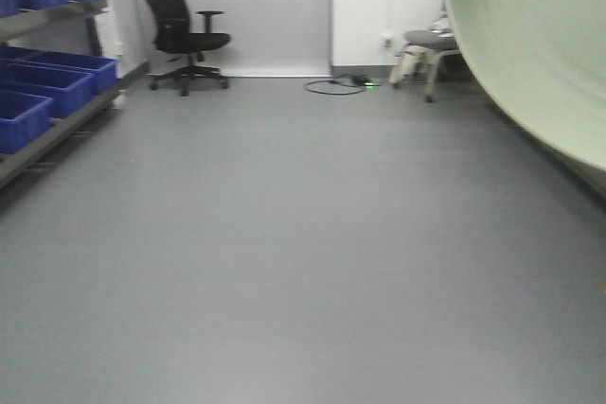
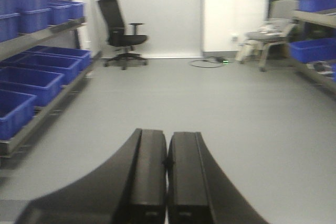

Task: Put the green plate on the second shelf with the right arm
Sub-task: 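Drive the base up to the shelving with blue bins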

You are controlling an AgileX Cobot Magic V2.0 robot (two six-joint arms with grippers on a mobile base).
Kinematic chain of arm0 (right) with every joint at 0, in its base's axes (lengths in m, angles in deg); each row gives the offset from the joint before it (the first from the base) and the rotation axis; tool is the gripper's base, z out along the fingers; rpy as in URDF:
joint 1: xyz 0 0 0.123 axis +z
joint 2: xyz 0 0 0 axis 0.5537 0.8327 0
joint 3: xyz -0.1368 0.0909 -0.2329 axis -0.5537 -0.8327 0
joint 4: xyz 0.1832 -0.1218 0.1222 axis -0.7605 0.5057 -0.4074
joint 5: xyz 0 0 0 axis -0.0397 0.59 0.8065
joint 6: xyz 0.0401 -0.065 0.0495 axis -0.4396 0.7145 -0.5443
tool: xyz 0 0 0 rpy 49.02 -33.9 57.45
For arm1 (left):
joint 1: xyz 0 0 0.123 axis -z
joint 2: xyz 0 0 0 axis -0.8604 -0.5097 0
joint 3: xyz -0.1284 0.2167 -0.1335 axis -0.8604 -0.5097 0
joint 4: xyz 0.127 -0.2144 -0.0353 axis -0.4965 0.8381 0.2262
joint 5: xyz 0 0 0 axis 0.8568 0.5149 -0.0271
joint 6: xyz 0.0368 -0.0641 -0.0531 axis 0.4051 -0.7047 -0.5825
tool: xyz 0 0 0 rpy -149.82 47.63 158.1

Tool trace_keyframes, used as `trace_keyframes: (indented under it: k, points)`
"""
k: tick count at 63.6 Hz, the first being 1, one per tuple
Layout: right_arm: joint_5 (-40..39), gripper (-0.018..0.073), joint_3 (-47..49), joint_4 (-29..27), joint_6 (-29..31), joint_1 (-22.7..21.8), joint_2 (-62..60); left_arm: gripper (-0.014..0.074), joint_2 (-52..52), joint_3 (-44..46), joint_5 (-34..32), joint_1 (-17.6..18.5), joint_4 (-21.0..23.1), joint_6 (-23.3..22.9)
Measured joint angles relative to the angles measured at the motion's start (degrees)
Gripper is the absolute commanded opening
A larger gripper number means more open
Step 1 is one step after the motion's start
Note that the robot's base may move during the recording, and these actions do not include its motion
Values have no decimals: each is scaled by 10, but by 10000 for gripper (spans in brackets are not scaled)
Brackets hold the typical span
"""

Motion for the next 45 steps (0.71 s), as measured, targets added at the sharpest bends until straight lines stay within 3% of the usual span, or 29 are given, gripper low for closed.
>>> trace_keyframes:
  k: [45]
  points:
    - [0,58,0,0,0,0,0,130,0,0,0,0,0,0]
